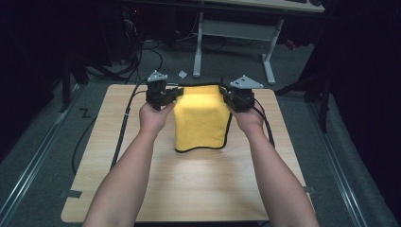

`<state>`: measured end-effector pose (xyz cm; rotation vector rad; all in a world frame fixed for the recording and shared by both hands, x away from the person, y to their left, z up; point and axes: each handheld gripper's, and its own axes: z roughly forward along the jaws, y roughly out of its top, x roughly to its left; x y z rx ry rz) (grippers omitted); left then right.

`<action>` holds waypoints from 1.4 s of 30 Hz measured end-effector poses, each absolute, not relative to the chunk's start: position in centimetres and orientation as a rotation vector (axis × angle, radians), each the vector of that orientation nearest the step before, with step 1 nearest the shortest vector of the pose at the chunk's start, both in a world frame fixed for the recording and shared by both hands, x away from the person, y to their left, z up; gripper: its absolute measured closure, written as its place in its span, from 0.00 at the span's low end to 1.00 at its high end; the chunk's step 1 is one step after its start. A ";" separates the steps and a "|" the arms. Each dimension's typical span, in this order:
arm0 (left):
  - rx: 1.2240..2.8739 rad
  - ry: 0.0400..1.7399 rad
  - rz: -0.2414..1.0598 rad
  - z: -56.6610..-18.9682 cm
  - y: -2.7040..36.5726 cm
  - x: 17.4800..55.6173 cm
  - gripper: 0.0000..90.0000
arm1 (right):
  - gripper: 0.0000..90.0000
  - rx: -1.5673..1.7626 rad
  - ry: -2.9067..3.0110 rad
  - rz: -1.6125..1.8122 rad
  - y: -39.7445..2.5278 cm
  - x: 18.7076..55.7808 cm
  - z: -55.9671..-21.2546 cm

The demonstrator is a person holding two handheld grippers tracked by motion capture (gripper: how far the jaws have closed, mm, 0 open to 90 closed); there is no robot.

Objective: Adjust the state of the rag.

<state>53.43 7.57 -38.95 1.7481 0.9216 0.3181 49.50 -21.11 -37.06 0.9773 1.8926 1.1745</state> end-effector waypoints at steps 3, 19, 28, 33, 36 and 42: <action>1.760 0.936 0.300 -39.4 7.6 53.6 0.94 | 0.85 0.994 1.924 1.187 -21.6 49.8 -38.1; 1.793 0.952 0.200 -42.2 8.5 54.0 0.94 | 0.83 1.078 1.965 1.236 -22.6 50.1 -40.9; 1.789 1.013 0.166 -44.6 9.1 53.9 0.94 | 0.85 1.150 1.976 1.217 -23.1 50.5 -42.5; 1.768 1.077 0.145 -45.9 10.4 53.9 0.95 | 0.97 1.324 1.917 1.167 -25.8 50.8 -44.9; 1.786 1.036 0.157 -45.7 9.5 53.8 0.95 | 0.97 1.371 1.895 1.200 -26.7 50.6 -45.4; 1.789 1.007 0.129 -45.7 8.6 53.9 0.95 | 0.95 1.287 1.897 1.230 -25.7 49.6 -44.8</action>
